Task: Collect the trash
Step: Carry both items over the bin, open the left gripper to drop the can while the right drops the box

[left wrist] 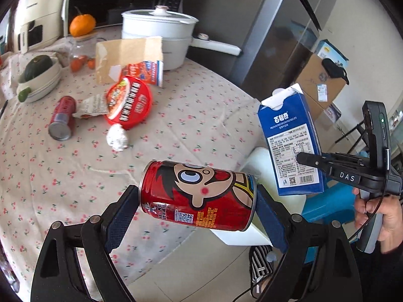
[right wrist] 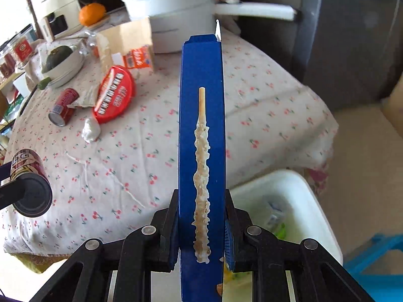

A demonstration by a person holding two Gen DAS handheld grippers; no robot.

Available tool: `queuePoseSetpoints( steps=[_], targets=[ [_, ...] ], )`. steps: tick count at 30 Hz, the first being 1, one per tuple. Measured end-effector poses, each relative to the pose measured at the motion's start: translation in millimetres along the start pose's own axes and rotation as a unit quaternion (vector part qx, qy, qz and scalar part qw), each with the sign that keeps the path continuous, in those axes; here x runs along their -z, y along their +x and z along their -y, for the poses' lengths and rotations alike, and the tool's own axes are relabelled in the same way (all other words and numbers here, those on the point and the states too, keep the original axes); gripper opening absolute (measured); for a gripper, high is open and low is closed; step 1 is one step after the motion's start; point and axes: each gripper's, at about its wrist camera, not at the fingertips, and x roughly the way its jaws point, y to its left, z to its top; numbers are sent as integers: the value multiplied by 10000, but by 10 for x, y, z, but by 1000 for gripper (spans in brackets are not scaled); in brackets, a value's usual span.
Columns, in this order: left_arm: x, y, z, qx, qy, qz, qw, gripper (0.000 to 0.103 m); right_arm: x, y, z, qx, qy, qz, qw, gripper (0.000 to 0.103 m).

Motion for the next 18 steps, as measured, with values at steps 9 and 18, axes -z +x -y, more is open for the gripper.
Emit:
queuePoseSetpoints(
  steps=[9, 18],
  targets=[
    [157, 743, 980, 542, 763, -429, 9947, 92, 255, -113, 632, 407, 346, -146, 9985, 24],
    [320, 1353, 1442, 640, 1058, -680, 9900, 92, 414, -120, 1107, 601, 790, -362, 9944, 24]
  ],
)
